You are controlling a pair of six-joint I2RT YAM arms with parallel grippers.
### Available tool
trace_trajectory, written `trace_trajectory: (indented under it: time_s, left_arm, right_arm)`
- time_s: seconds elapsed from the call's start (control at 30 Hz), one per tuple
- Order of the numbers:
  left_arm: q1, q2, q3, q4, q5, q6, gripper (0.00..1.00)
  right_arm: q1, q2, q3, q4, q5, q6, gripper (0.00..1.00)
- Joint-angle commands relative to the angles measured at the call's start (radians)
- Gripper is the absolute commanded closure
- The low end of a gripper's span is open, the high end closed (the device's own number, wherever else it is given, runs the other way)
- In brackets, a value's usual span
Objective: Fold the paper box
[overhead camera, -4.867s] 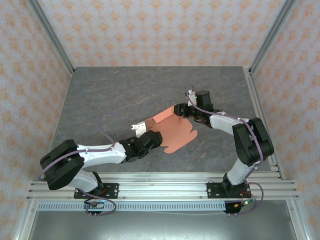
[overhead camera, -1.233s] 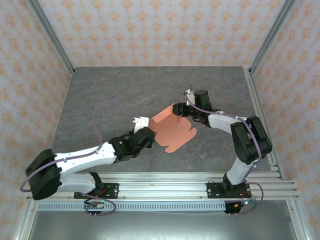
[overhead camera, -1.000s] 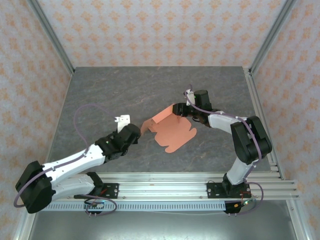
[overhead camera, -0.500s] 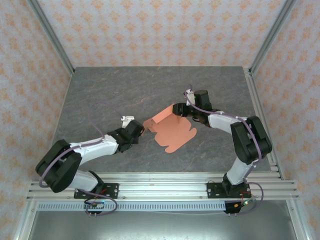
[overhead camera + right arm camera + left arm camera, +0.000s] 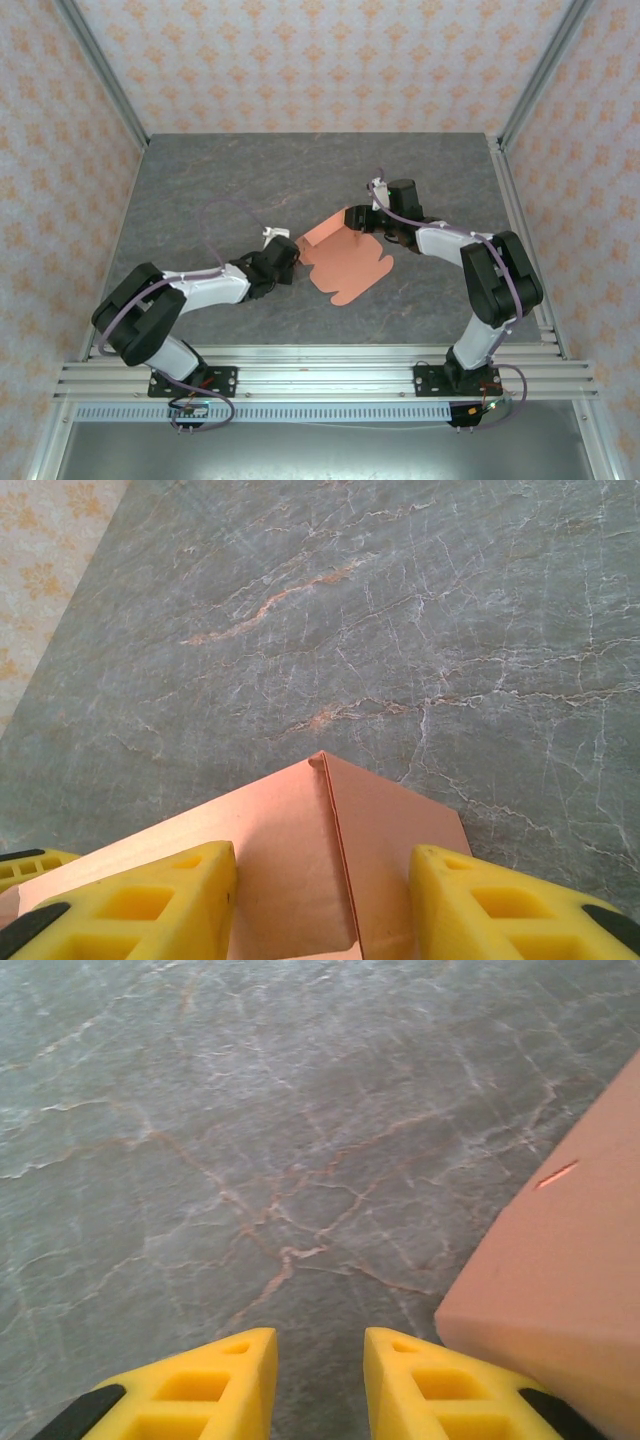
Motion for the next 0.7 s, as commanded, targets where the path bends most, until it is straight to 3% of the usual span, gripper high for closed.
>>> trace_trajectory:
  time_s: [0.0, 0.67]
  left_arm:
    - [-0.026, 0.016, 0.031, 0.043, 0.008, 0.034, 0.71]
    - [-0.070, 0.026, 0.055, 0.136, 0.029, 0.087, 0.71]
  right_arm:
    - [0.013, 0.041, -0.007, -0.103, 0.017, -0.013, 0.52]
    - [0.018, 0.047, -0.006, -0.103, 0.011, -0.016, 0.53]
